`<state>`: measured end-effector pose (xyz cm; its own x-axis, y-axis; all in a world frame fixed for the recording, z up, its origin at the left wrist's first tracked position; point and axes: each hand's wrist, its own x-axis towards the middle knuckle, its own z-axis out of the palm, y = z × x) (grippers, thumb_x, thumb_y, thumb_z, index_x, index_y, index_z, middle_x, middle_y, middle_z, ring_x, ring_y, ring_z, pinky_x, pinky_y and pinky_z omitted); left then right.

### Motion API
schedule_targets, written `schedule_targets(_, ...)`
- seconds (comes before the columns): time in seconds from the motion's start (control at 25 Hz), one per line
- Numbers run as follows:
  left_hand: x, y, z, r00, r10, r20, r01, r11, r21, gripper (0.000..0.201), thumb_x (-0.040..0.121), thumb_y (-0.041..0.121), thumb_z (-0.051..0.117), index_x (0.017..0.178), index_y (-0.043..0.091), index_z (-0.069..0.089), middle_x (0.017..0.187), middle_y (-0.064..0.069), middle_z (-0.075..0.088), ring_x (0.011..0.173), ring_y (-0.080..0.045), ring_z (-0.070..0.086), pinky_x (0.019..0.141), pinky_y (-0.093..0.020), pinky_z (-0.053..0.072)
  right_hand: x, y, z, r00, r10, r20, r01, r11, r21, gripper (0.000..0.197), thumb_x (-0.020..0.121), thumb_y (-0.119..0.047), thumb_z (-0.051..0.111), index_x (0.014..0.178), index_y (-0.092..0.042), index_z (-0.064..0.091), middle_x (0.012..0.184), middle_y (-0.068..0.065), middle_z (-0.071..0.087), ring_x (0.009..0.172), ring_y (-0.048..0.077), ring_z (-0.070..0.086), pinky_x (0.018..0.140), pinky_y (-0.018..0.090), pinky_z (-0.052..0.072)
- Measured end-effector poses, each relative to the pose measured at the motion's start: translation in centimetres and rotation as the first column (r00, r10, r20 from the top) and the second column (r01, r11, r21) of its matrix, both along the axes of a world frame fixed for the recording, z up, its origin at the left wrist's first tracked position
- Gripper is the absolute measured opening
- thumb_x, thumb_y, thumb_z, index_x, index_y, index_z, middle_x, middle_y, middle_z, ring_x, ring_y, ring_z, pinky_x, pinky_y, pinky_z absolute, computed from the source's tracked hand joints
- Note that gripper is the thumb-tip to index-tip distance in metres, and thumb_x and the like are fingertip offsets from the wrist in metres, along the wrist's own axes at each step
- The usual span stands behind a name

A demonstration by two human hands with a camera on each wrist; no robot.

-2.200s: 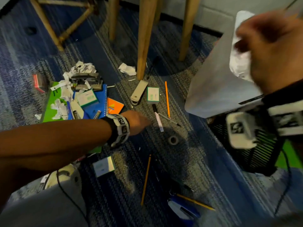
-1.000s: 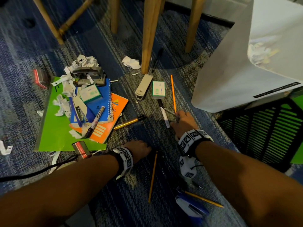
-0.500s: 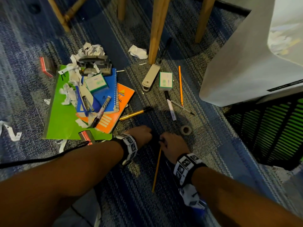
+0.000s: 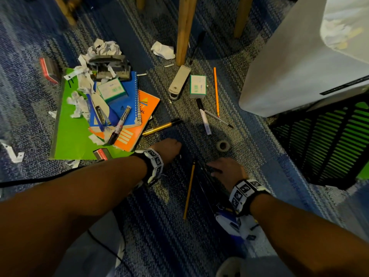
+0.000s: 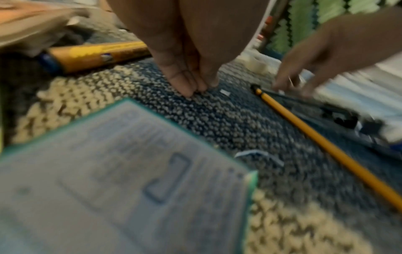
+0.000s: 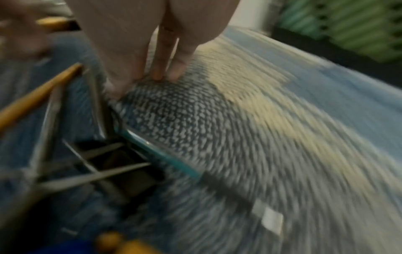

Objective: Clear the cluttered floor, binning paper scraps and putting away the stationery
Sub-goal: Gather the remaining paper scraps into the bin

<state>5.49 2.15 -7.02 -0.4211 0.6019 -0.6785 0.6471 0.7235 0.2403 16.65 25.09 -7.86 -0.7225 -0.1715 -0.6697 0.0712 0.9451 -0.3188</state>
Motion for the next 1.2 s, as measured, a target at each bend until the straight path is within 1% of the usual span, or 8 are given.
schedule_targets(0.16, -0.9, -0.1, -0.1, 0.985, 0.138, 0.101, -0.138, 0.990, -0.006, 0.030, 0.099, 0.019, 0.049, 0.127, 0.011, 0.053, 0.126, -0.011, 0.055, 0.114, -0.029, 0.052, 0.092, -0.038, 0.041, -0.8, -0.7, 0.1, 0.955, 0.296, -0.020, -0.294, 0.953, 0.068, 0.036, 0.098, -0.029, 0.050, 0.134, -0.028, 0.055, 0.129, 0.001, 0.051, 0.120, 0.028, 0.044, 0.094, 0.040, 0.045)
schedule_targets(0.32, 0.3, 0.3, -0.3, 0.997, -0.032, 0.066, 0.034, 0.999, -0.023, 0.053, 0.097, 0.023, 0.053, 0.146, 0.015, 0.035, 0.136, -0.013, 0.045, 0.124, -0.033, 0.045, 0.099, -0.043, 0.042, -1.4, -1.3, 0.3, 0.976, 0.217, 0.014, -0.217, 0.975, 0.052, 0.023, 0.098, -0.015, 0.049, 0.112, -0.017, 0.067, 0.121, 0.004, 0.058, 0.113, 0.027, 0.051, 0.089, 0.035, 0.044)
schedule_targets(0.52, 1.6, 1.3, 0.3, 0.984, -0.159, -0.080, 0.157, 0.987, -0.037, 0.029, 0.097, 0.007, 0.050, 0.125, 0.006, 0.056, 0.124, -0.013, 0.053, 0.114, -0.032, 0.049, 0.092, -0.039, 0.046, -1.8, -1.1, 1.3, 0.996, -0.041, 0.079, 0.038, 0.999, 0.036, 0.018, 0.094, -0.003, 0.043, 0.101, -0.013, 0.056, 0.100, 0.010, 0.060, 0.084, 0.027, 0.054, 0.071, 0.032, 0.041)
schedule_targets(0.68, 1.7, 1.5, 0.5, 0.983, -0.169, -0.069, 0.164, 0.984, -0.065, 0.028, 0.097, 0.002, 0.046, 0.124, 0.004, 0.052, 0.124, -0.016, 0.051, 0.115, -0.033, 0.048, 0.092, -0.041, 0.047, -0.6, -1.0, 2.1, 0.991, -0.135, 0.007, 0.135, 0.991, -0.024, 0.019, 0.094, -0.002, 0.043, 0.091, -0.020, 0.047, 0.073, 0.004, 0.053, 0.067, 0.027, 0.051, 0.060, 0.034, 0.039)
schedule_targets(0.8, 1.4, 1.1, -0.2, 0.998, -0.054, -0.029, 0.052, 0.997, -0.065, 0.030, 0.101, 0.007, 0.038, 0.129, 0.003, 0.045, 0.129, -0.016, 0.049, 0.118, -0.032, 0.047, 0.094, -0.041, 0.045, -0.2, -1.5, 1.3, 0.966, -0.258, 0.033, 0.259, 0.964, -0.054, 0.018, 0.098, -0.012, 0.047, 0.110, -0.021, 0.056, 0.101, 0.005, 0.065, 0.086, 0.027, 0.060, 0.074, 0.037, 0.050)
schedule_targets(0.92, 0.5, 0.6, -0.1, 0.999, 0.050, 0.009, -0.049, 0.997, -0.065, 0.024, 0.101, 0.008, 0.038, 0.122, 0.005, 0.049, 0.121, -0.015, 0.056, 0.108, -0.031, 0.056, 0.086, -0.039, 0.046, 0.2, -1.4, 0.3, 0.979, -0.185, 0.088, 0.183, 0.982, 0.037, 0.037, 0.098, -0.019, 0.052, 0.135, -0.021, 0.053, 0.135, 0.009, 0.054, 0.117, 0.030, 0.054, 0.097, 0.039, 0.047)
schedule_targets(1.08, -1.9, 0.5, 0.6, 0.998, 0.061, 0.028, -0.058, 0.994, -0.097, 0.019, 0.098, 0.010, 0.047, 0.109, 0.008, 0.062, 0.106, -0.012, 0.065, 0.091, -0.029, 0.062, 0.069, -0.034, 0.042, -0.2, -1.0, 0.2, 1.000, -0.005, -0.002, 0.005, 0.985, 0.172, 0.026, 0.098, -0.014, 0.047, 0.113, -0.015, 0.068, 0.121, 0.010, 0.060, 0.104, 0.032, 0.059, 0.090, 0.037, 0.048)
schedule_targets(1.2, -2.9, -0.1, 1.0, 0.991, 0.122, 0.053, -0.119, 0.991, -0.061, 0.015, 0.093, 0.011, 0.052, 0.097, 0.014, 0.066, 0.103, -0.007, 0.069, 0.083, -0.024, 0.060, 0.070, -0.029, 0.043, -1.2, -1.1, 0.9, 0.985, 0.170, 0.023, -0.170, 0.957, 0.236, 0.021, 0.092, -0.004, 0.047, 0.106, -0.014, 0.059, 0.113, 0.012, 0.057, 0.093, 0.031, 0.057, 0.083, 0.039, 0.048)
